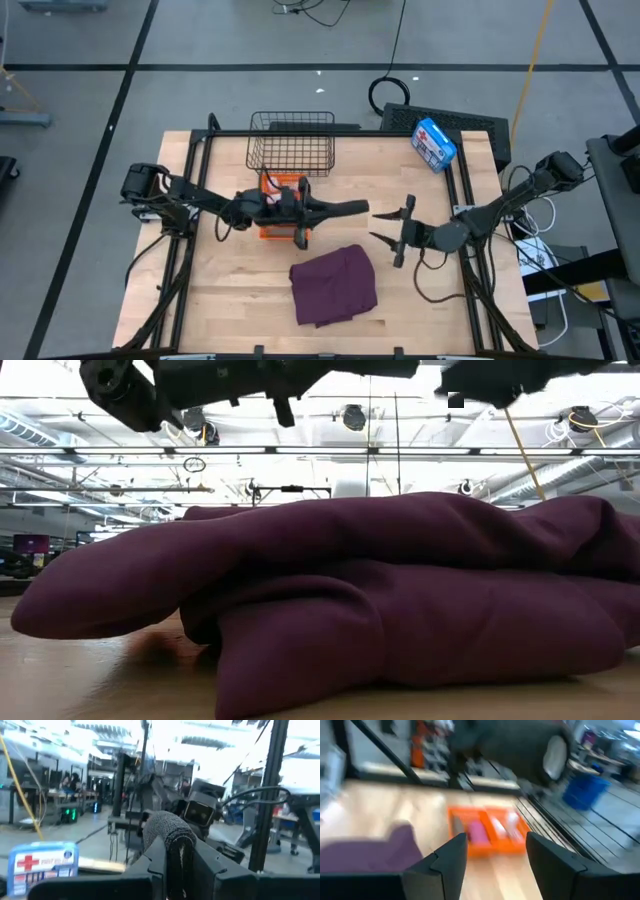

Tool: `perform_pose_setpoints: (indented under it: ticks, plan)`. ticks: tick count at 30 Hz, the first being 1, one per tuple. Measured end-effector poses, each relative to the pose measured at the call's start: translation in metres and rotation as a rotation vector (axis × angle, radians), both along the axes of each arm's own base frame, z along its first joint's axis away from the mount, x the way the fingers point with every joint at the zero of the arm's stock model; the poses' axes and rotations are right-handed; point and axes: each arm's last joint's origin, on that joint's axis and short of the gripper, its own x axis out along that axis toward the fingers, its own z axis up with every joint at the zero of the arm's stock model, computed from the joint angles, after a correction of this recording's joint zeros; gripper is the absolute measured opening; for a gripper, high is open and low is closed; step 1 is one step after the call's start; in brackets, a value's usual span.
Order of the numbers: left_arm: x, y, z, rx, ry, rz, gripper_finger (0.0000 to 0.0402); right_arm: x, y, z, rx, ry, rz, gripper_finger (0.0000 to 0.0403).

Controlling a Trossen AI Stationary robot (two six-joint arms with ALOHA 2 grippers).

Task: Pick & place medical supplies in basket/bin
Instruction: Put the black bandage into the bottom orange bin

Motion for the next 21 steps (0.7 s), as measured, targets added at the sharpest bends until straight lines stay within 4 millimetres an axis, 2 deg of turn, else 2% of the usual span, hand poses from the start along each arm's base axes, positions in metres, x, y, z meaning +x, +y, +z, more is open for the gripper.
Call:
perform_pose_setpoints:
  ticks: [4, 9, 21]
  plan:
    - [-0.001, -0.006, -0.001, 0.004, 0.003, -0.019, 0.0048, 0.009, -0.008, 0.012, 0.032, -0.108, 0.099, 0.0200]
    - [-0.003, -0.017, 0.001, 0.027, -0.015, -0.046, 0.0048, 0.021, -0.020, 0.017, 0.039, -0.186, 0.182, 0.0204]
    - [-0.004, -0.030, -0.002, 0.047, 0.008, -0.125, 0.0048, 0.023, -0.030, 0.011, 0.038, -0.123, 0.167, 0.0201]
